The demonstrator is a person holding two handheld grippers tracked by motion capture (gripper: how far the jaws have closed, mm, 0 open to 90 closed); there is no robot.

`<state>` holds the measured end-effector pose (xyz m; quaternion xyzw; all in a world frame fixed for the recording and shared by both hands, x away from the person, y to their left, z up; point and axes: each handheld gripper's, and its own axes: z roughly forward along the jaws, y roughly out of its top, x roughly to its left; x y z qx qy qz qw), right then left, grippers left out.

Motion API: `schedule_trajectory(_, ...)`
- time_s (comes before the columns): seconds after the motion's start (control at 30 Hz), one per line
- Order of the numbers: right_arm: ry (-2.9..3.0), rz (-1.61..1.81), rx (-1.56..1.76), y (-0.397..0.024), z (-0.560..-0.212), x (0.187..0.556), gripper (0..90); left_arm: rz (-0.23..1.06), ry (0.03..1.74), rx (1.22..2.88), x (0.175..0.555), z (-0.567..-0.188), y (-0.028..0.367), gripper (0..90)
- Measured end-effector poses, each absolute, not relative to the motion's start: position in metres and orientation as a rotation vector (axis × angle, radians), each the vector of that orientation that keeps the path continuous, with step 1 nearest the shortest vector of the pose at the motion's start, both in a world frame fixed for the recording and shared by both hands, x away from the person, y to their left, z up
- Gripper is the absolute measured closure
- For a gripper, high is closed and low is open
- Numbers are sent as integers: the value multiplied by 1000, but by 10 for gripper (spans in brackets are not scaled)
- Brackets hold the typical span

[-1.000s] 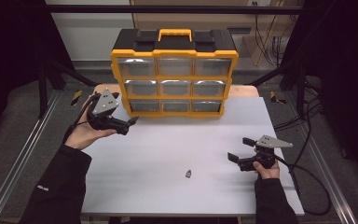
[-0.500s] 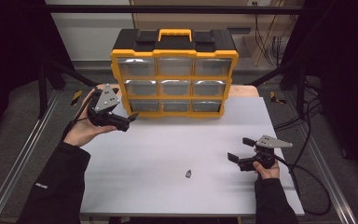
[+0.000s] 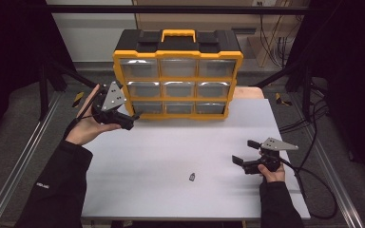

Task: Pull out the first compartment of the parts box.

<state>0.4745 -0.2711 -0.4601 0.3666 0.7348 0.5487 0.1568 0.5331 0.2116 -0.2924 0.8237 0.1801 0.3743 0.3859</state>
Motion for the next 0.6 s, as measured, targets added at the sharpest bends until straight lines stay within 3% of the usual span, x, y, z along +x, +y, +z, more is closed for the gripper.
schedule_trajectory(0.6, 2102, 1573, 1049, -271, -460, 474, 5, 1037, 390, 2146, 542, -286, 202, 0)
